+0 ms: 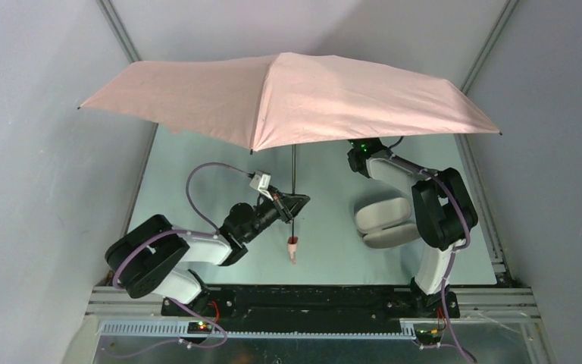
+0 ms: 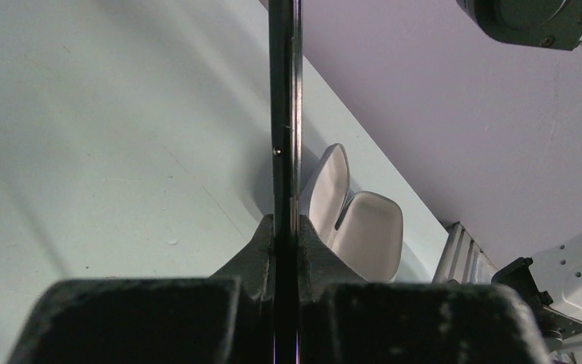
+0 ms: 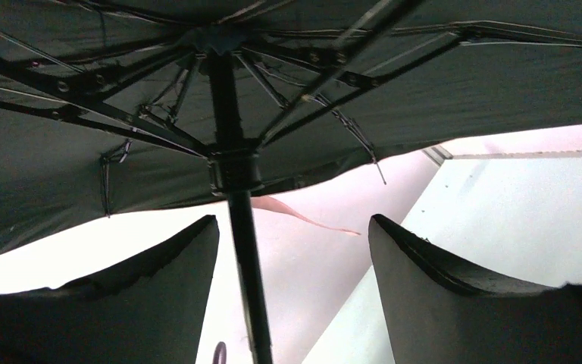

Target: Put away the umbrella

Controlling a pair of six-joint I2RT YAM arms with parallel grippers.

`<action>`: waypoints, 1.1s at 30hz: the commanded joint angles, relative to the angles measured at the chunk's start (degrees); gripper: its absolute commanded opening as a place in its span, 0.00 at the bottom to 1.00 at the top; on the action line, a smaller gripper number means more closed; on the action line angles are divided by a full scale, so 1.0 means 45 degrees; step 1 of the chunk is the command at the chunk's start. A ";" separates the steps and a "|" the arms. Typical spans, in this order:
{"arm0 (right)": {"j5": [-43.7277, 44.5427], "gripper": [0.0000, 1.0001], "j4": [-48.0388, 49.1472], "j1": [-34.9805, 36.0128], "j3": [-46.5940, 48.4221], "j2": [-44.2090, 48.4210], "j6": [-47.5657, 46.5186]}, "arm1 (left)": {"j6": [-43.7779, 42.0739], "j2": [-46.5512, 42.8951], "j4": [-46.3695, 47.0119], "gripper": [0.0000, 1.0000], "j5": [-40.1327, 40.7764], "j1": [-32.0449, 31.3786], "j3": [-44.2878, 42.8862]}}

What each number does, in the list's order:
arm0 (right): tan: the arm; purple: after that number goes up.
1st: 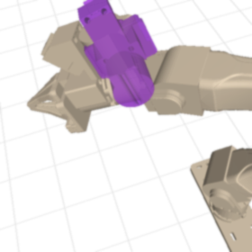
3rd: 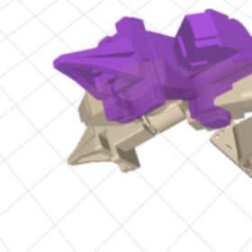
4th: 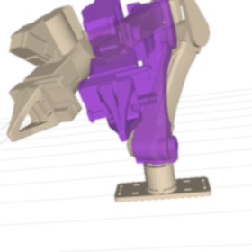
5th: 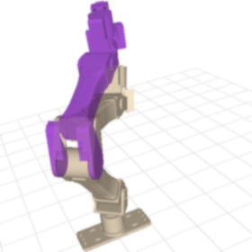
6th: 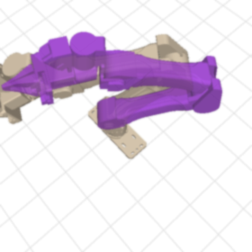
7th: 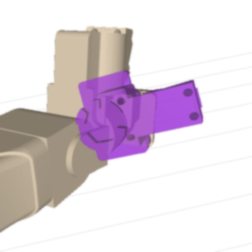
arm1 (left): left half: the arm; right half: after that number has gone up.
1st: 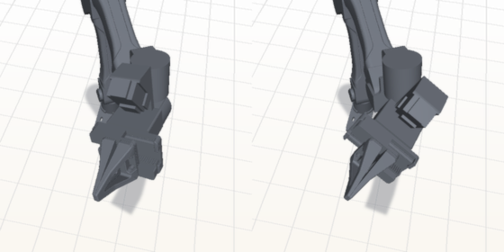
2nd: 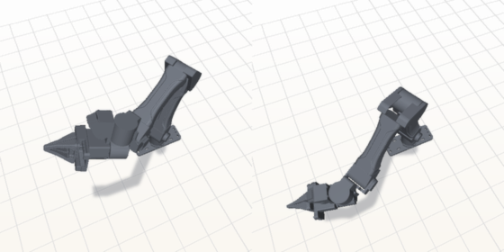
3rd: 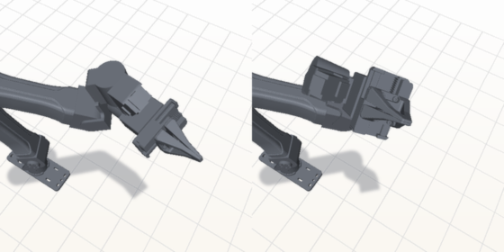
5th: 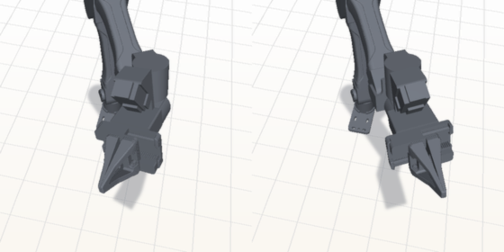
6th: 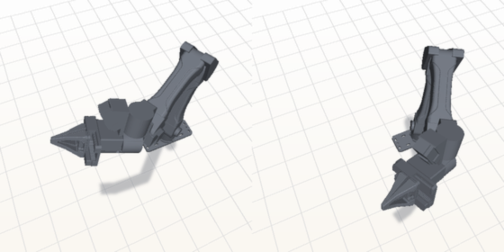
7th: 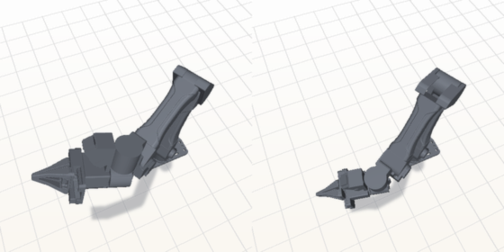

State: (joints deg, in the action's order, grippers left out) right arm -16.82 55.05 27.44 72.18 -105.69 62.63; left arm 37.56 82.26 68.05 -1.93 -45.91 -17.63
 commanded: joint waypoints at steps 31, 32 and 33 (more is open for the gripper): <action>0.0240 0.00 -0.1295 0.0293 0.2296 0.1762 0.0875 | -0.3326 -0.1740 -0.2153 0.00 0.0851 -0.0833 -0.1426; 0.0002 0.00 -0.1949 0.0397 0.2288 0.1901 0.0715 | -0.3854 -0.2041 -0.2622 0.00 0.0989 -0.0843 -0.1798; -0.0103 0.00 -0.2228 0.0470 0.2140 0.2206 0.0443 | -0.4099 -0.2706 -0.3555 0.00 0.1042 -0.0835 -0.2017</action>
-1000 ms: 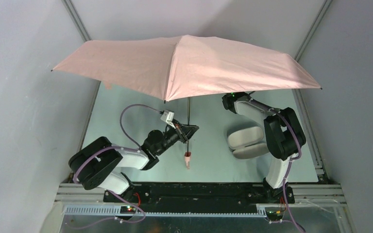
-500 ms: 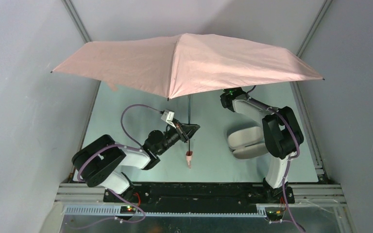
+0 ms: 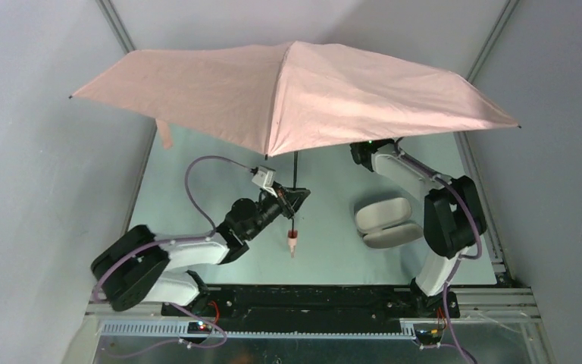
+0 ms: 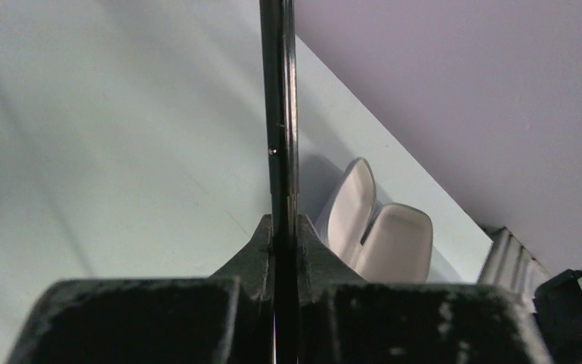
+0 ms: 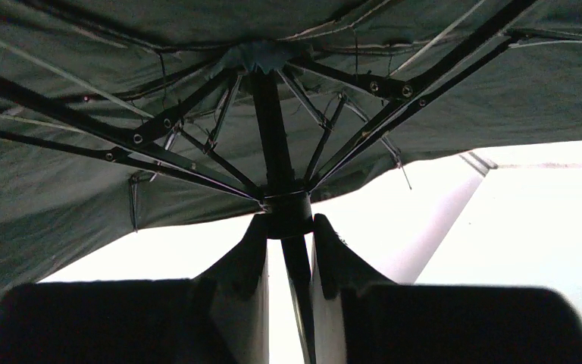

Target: Put away the umbrella

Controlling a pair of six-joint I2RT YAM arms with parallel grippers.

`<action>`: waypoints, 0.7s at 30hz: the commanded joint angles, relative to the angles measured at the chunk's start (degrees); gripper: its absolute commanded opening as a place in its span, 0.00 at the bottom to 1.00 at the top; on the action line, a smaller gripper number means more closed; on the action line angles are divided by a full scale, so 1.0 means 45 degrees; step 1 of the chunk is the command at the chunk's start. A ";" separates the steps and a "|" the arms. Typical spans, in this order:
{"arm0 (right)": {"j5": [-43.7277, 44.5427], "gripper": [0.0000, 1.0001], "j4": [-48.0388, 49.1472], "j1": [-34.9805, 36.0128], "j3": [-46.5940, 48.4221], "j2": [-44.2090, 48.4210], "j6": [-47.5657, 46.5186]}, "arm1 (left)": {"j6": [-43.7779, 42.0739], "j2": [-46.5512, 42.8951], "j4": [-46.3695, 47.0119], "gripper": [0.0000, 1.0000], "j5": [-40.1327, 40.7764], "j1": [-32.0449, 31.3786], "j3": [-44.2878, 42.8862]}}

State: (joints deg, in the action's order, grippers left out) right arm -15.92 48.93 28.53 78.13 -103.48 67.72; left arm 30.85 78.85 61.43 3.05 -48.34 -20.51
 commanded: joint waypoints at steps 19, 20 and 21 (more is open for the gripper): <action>-0.1809 0.00 0.0436 -0.0044 -0.2636 0.3038 0.0764 | -0.2636 -0.4677 -0.3528 0.00 -0.1351 -0.0307 -0.2056; -0.1944 0.00 0.0197 -0.0116 -0.2626 0.3099 0.0613 | -0.2451 -0.4684 -0.3209 0.00 -0.1569 -0.0336 -0.1739; -0.2046 0.00 -0.0288 -0.0249 -0.2569 0.3145 0.0477 | -0.2127 -0.4752 -0.2583 0.00 -0.1638 -0.0334 -0.1578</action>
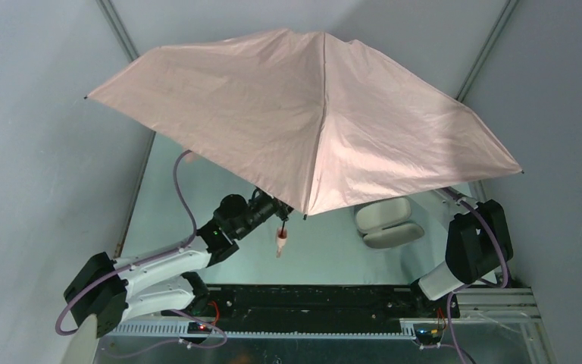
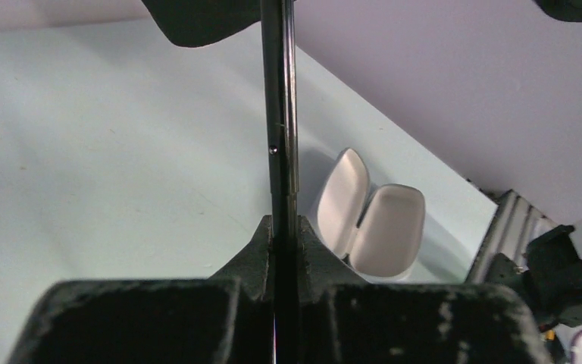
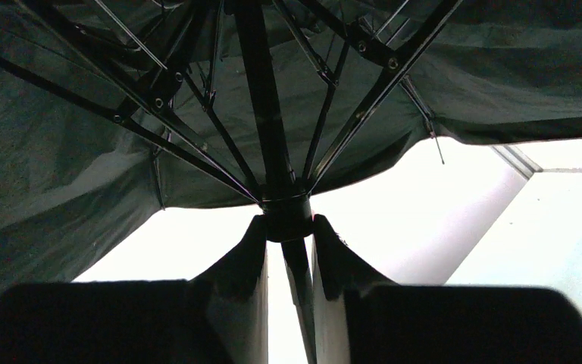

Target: Put away the umbrella

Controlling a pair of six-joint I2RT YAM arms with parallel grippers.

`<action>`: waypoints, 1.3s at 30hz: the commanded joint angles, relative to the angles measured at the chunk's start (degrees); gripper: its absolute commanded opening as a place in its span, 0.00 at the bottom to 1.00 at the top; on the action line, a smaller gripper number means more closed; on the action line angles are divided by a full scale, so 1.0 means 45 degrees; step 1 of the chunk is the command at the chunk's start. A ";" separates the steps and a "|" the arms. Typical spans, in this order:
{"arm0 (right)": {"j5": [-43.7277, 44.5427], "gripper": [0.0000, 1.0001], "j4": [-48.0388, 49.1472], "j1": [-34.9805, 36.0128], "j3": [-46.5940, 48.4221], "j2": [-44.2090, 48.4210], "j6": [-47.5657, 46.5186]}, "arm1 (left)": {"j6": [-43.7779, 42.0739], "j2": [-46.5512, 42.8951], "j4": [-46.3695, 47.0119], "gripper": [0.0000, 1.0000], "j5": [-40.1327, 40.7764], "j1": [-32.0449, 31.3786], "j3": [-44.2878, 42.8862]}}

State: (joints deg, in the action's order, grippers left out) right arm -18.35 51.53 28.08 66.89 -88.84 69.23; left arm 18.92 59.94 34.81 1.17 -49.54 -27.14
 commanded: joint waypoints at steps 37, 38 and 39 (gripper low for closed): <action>-0.0768 0.00 -0.3743 0.3717 -0.4716 0.1823 -0.6020 | 0.3658 -0.1788 -0.0058 0.00 -0.0731 0.0213 -0.4039; -0.0709 0.00 -0.3769 0.3687 -0.4818 0.1915 -0.5986 | 0.3711 -0.1844 -0.0215 0.00 -0.0788 0.0224 -0.4043; -0.0659 0.00 -0.3759 0.3616 -0.4861 0.2058 -0.5862 | 0.3825 -0.1859 -0.0274 0.00 -0.0807 0.0226 -0.4027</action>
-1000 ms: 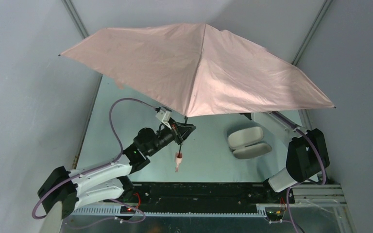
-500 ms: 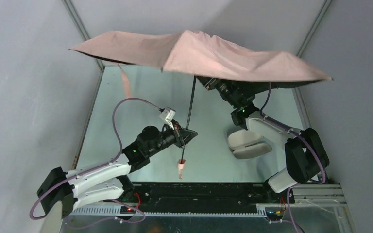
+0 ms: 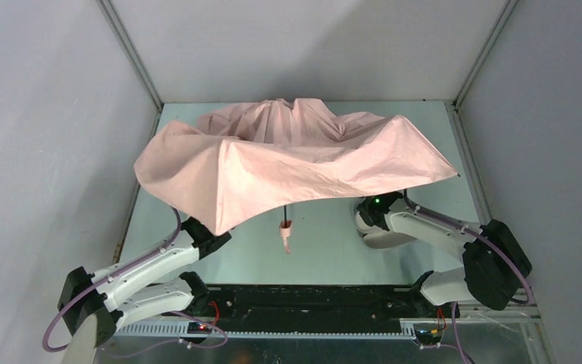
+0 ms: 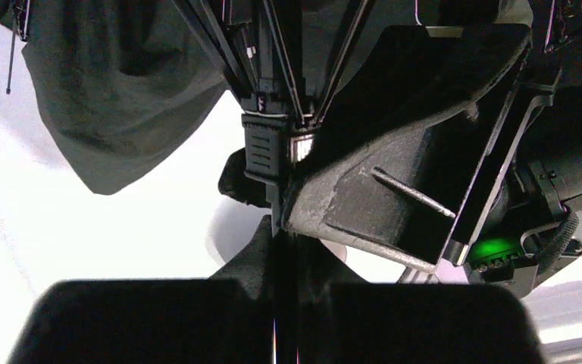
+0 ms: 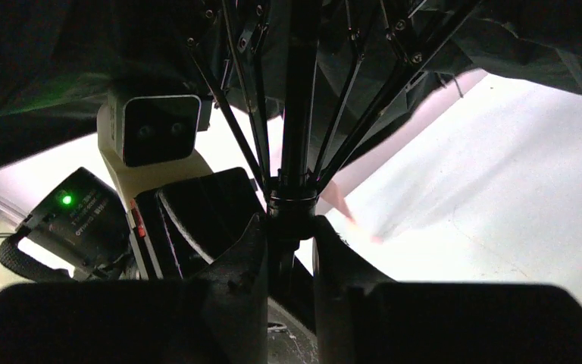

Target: Put away the umbrella

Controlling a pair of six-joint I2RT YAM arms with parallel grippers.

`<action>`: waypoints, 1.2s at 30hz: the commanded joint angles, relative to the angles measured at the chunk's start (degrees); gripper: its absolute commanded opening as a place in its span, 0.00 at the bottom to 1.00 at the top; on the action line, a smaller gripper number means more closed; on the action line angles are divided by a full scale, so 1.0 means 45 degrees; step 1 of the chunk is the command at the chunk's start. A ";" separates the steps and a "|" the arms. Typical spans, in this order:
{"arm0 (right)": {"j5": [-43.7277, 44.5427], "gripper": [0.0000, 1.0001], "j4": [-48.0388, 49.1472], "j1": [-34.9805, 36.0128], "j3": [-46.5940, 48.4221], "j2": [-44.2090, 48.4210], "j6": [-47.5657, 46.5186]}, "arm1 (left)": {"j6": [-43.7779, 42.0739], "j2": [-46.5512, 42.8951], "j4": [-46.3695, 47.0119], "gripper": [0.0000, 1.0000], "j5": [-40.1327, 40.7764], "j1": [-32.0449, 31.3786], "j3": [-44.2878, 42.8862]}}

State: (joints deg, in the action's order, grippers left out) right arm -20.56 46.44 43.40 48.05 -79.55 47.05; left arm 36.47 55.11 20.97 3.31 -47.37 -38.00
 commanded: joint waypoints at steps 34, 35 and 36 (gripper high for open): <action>-0.1253 0.99 0.2816 -0.2601 -0.2223 0.0838 0.3374 | 0.5263 0.0686 0.2315 0.00 -0.3926 0.2514 -0.2405; -0.1228 0.99 0.2733 -0.2607 -0.2095 0.0801 0.3354 | 0.5521 0.0811 0.2519 0.00 -0.4141 0.2426 -0.2361; -0.1211 1.00 0.2807 -0.2621 -0.1911 0.0709 0.3383 | 0.5603 0.1047 0.2755 0.00 -0.4196 0.2375 -0.2338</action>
State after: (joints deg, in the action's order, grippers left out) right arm -26.70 57.36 31.83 36.10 -77.76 62.96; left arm 57.39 57.43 24.18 -10.72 -35.88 -46.17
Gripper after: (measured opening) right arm 0.991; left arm 0.076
